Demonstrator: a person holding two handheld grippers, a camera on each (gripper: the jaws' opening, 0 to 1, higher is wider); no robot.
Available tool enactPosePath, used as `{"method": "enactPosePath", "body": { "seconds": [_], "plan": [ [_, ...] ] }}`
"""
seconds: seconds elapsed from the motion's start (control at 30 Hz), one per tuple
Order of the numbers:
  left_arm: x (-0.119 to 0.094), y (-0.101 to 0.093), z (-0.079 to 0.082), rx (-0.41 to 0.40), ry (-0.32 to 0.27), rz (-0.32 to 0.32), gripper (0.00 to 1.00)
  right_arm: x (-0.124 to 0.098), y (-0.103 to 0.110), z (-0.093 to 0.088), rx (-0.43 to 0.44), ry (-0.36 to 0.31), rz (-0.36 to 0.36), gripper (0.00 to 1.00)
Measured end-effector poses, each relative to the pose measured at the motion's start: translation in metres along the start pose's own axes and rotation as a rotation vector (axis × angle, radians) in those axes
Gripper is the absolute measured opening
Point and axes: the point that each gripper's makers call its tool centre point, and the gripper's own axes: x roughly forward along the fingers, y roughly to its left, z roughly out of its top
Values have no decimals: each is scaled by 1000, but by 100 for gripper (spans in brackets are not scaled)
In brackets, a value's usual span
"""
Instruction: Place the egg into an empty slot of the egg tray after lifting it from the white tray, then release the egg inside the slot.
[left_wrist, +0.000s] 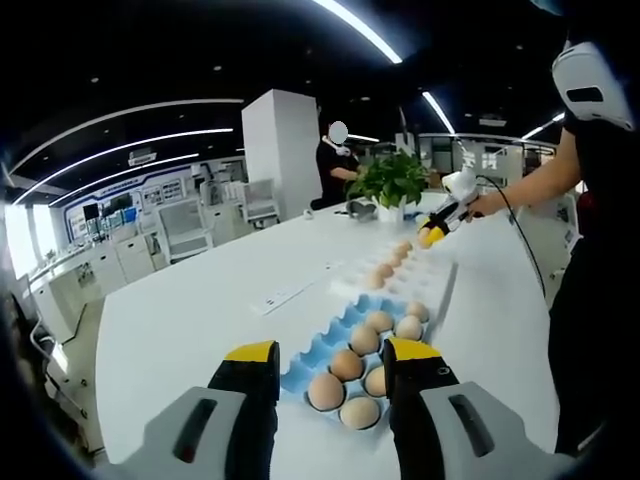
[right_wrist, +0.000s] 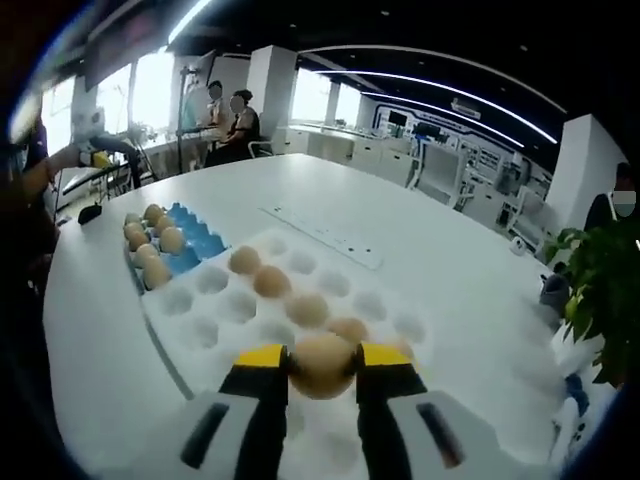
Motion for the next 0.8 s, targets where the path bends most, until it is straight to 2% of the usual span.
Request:
{"method": "enactPosePath", "body": {
  "seconds": [0.3,0.8],
  "plan": [
    [-2,1,0,-1,1,5,42,11,9,4,-15,-7,36,25],
    [-4,1,0,1,7,6,41,48,69,33,-101,-41,203,25]
  ]
}}
